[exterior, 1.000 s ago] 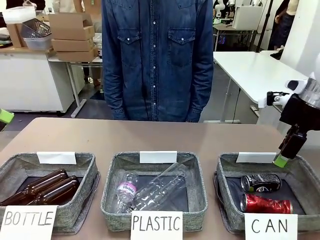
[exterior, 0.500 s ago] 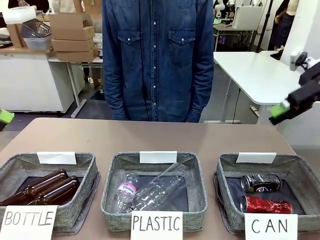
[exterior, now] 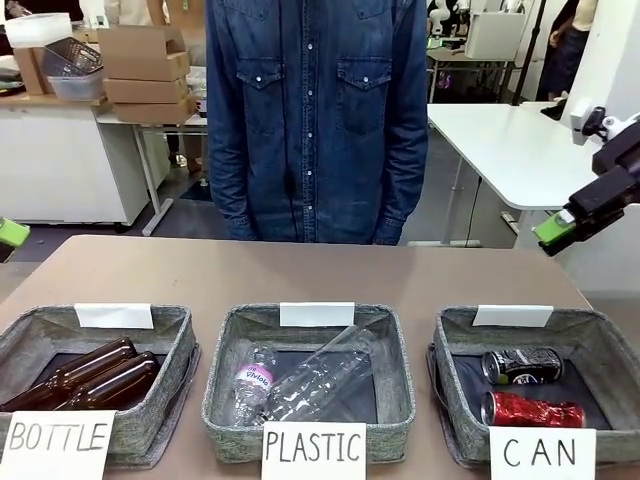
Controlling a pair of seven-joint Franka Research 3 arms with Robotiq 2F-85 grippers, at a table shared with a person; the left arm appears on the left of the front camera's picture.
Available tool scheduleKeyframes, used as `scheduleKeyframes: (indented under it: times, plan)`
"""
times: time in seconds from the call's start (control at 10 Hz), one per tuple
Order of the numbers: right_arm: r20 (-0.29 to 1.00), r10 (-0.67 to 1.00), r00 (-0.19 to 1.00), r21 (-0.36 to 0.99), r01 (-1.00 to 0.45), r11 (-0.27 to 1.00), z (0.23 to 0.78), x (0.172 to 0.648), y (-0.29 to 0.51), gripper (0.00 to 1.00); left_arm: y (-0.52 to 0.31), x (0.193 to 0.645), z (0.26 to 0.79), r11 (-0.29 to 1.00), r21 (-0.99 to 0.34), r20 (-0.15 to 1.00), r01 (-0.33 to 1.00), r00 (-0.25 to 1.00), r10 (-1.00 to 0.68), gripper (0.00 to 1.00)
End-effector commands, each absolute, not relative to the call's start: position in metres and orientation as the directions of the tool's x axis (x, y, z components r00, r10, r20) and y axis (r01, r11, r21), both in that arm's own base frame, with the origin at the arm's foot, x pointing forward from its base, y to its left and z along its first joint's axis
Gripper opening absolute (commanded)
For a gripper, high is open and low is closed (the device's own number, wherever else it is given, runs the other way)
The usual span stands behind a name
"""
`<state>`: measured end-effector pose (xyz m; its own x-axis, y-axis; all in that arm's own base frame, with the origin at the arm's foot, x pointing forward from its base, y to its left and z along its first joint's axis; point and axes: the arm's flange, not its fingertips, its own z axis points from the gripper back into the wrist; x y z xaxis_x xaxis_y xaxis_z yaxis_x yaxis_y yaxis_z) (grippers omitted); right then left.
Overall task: Sort the can waste into the basket.
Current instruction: Pick up the can waste from the table and place it in the right Fabric basket.
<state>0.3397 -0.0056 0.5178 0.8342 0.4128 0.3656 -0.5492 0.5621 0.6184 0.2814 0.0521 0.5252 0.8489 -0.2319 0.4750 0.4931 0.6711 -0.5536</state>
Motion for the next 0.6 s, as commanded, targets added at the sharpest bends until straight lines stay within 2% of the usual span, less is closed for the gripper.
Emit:
scheduleKeyframes:
  times: [0.0,0.5]
  plan:
    - [0.393,0.423,0.817,0.594,-0.576,0.562,0.5123,0.3363,-0.0105,1.0,0.0524,0.2811,0.5278,0.67,-0.568,0.464,0.478,0.858,-0.219,1.0]
    - [0.393,0.423,0.817,0.594,-0.576,0.562,0.5123,0.3363,-0.0105,1.0,0.0524,0.2811,0.5278,0.67,-0.568,0.464,0.478,0.858,-0.219,1.0]
